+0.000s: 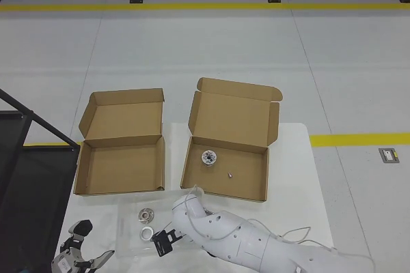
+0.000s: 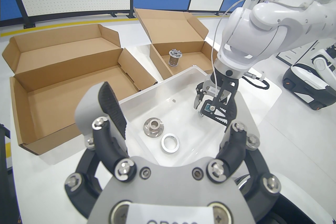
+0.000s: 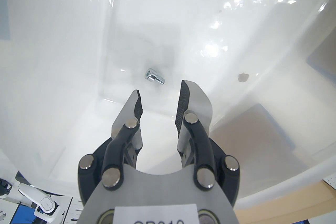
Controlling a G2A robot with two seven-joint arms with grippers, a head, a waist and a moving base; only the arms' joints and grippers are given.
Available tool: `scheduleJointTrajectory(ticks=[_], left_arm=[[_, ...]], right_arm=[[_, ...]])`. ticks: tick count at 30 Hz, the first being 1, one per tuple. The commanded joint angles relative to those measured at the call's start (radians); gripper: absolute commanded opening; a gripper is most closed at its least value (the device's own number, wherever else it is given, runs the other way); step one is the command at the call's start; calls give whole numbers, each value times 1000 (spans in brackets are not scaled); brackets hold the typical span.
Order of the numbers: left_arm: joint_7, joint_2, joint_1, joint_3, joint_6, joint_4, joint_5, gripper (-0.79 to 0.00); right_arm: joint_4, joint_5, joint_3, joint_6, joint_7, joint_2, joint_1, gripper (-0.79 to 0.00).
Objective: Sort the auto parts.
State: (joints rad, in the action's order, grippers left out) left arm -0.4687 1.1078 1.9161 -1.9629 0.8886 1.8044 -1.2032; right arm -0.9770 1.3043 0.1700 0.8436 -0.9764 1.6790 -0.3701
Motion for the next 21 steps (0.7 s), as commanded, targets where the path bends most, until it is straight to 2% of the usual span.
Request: scheduleJointTrajectory(ticks=[1,7,21], left_arm=[[0,0,0,0,0,0,0,0],[0,0,0,0,0,0,0,0],[0,0,0,0,0,0,0,0]], right_arm=[[-3,1,0,3,3,-1,0,-480],[20,15,0,34,33,5,-1,-502],[118,58,0,82,82,52,-4,-511]])
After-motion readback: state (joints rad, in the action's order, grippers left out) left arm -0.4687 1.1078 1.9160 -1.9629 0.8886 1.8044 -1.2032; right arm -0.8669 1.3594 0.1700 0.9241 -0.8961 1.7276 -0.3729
